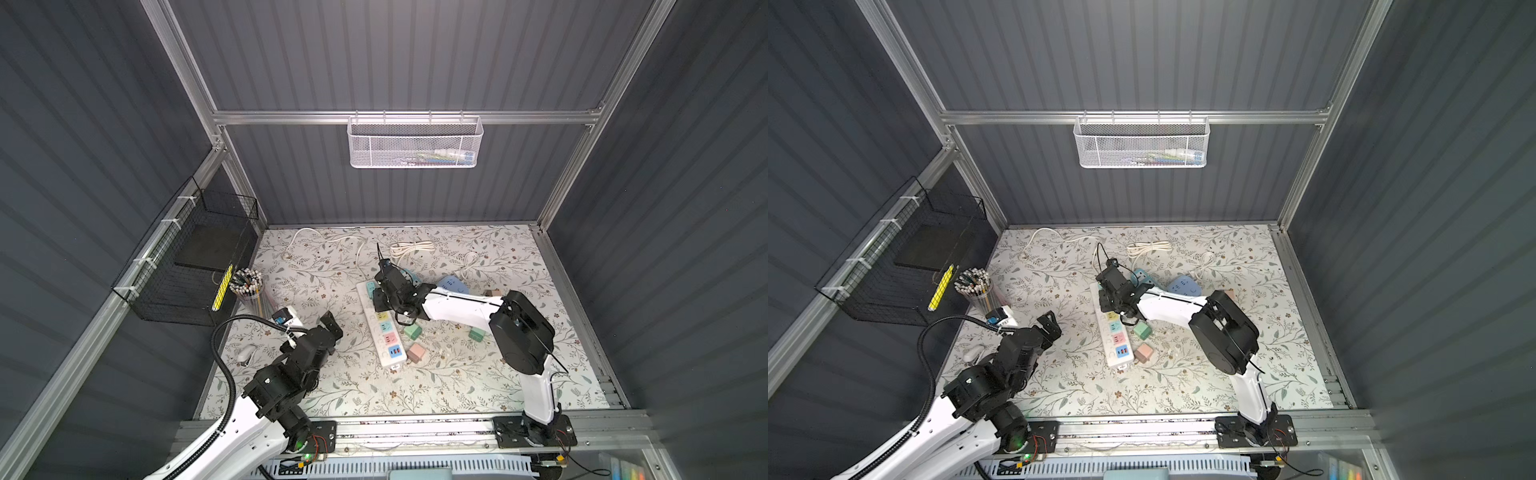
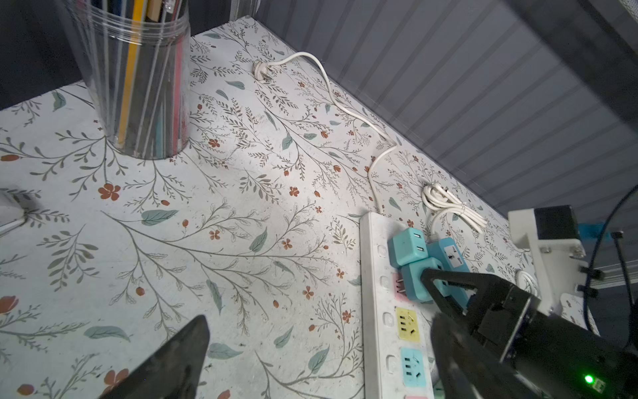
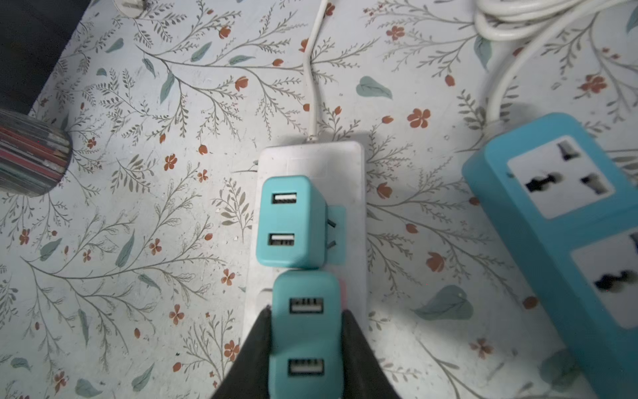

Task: Insert the plug
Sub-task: 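Carry the charger above the pink socket with the right gripper while the left withdraws, then press the second charger down into the pink socket with the right gripper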

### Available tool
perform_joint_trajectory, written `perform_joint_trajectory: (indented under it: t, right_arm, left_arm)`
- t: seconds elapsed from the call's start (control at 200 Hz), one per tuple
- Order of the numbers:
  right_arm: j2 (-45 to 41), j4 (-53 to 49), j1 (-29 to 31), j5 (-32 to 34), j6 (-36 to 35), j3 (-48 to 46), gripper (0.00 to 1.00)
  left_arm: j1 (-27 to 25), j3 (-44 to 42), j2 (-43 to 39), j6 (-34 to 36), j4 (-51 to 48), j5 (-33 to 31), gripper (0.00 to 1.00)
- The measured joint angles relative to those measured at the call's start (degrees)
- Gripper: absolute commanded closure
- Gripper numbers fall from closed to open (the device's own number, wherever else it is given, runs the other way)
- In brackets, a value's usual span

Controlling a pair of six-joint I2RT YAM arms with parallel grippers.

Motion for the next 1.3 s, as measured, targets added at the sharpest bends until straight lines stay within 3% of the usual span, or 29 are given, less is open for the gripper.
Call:
perform_joint_trajectory:
  t: [0.665,1.016,1.296]
  right_arm:
    - [3.82,-4.55,6.78,13.27,1.14,5.35,0.81]
    - [5.07,-3.61,6.99,13.81,0.31,5.31,0.80]
    - [5.88,-3.61,7.02,13.97,0.22,5.84,0.79]
  left_arm:
    - [0.02,0.87,-0.20,0.17,-3.30,-0.68,0.00]
    - [0.00,0.87,-6.19,0.66,-5.81,-2.16,0.00]
    - [0.02,1.53,-4.92,4.96,-5.31,-2.36,0.00]
